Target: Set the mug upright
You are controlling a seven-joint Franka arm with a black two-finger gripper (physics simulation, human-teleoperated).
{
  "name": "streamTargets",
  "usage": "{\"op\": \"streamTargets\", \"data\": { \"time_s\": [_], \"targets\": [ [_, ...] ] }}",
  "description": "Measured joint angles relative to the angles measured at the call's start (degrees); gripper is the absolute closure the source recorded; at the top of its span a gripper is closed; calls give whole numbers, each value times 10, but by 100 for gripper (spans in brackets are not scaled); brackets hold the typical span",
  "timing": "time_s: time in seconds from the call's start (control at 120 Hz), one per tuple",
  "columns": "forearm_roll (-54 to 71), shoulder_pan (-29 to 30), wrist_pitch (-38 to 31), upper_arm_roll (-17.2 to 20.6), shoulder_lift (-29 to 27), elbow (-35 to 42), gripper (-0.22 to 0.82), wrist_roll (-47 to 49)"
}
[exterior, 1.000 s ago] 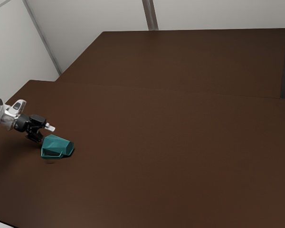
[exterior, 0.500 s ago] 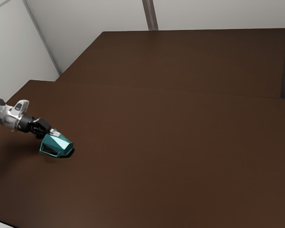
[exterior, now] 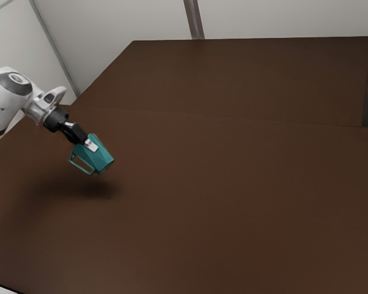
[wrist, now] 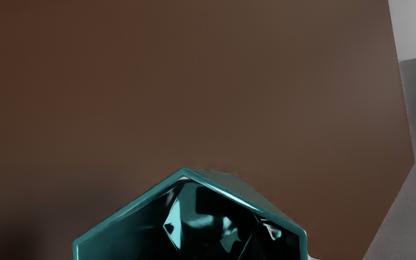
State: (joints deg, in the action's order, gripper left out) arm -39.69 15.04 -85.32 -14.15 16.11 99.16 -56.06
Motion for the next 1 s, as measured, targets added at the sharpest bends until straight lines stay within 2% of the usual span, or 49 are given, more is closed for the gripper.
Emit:
{"op": "streamTargets", "data": {
  "time_s": [0.125,0.233,0.342,0.458,0.6,0.708,1.0],
  "targets": [
    [97,-62,-47,4,-35,1,76,31],
    [194,-79,-95,54,-65,10,76,70],
    [250,-83,-164,79,-111,76,76,106],
    [283,-79,-244,101,-134,135,76,140],
    [326,-84,-316,134,-137,172,76,177],
    [338,-100,-354,144,-125,184,77,201],
    [362,-89,-405,161,-70,191,77,247]
  ]
}}
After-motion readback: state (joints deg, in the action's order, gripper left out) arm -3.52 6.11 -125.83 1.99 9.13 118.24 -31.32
